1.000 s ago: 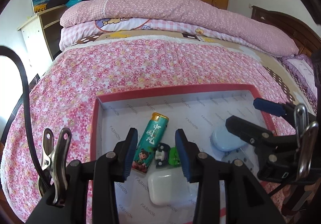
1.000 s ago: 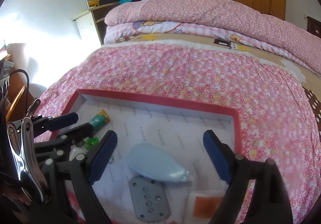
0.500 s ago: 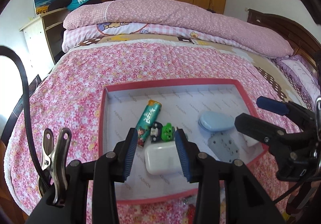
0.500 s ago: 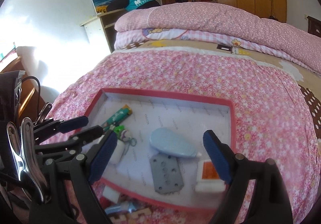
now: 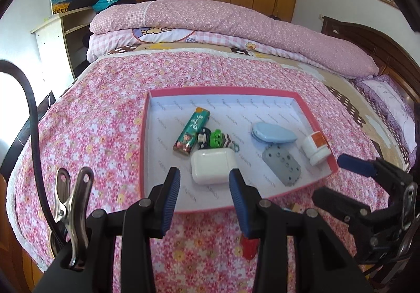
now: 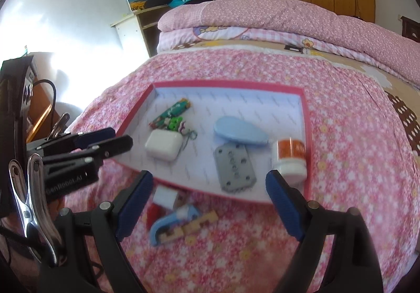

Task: Organize rigid objects
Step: 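Move the right tool to the grey-blue handle and grasp it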

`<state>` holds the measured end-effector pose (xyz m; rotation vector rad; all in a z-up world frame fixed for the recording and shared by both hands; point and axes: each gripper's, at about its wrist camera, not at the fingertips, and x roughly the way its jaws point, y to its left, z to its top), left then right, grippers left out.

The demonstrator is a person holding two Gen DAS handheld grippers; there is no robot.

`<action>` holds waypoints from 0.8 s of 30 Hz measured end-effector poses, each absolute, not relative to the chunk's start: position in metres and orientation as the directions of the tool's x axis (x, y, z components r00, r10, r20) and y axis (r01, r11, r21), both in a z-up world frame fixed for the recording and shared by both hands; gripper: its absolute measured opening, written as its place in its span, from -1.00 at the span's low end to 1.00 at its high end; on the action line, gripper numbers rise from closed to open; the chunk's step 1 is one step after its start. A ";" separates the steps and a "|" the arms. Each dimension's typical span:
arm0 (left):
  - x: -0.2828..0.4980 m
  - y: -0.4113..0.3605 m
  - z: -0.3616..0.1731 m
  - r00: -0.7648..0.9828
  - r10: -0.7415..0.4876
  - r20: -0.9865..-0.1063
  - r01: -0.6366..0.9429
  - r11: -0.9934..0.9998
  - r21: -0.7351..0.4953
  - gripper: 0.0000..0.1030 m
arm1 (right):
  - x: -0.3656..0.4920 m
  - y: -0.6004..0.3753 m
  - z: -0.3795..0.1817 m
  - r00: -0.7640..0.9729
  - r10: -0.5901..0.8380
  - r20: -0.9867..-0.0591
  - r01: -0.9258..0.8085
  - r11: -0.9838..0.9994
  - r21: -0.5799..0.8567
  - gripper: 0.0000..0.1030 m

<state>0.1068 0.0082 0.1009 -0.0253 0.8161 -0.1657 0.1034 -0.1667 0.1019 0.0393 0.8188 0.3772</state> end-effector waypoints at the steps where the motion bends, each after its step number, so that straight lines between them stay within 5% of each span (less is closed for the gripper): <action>1: 0.103 0.009 0.100 0.672 -0.159 -0.723 0.135 0.987 -0.091 -0.21 | 0.097 -0.168 0.099 0.618 0.341 -0.708 -0.313 0.933 0.176 0.74; 24: 0.045 0.015 0.068 0.623 -0.192 -0.758 0.138 0.981 -0.134 -0.21 | -0.007 -0.185 0.043 0.522 0.347 -0.779 -0.338 0.923 0.185 0.74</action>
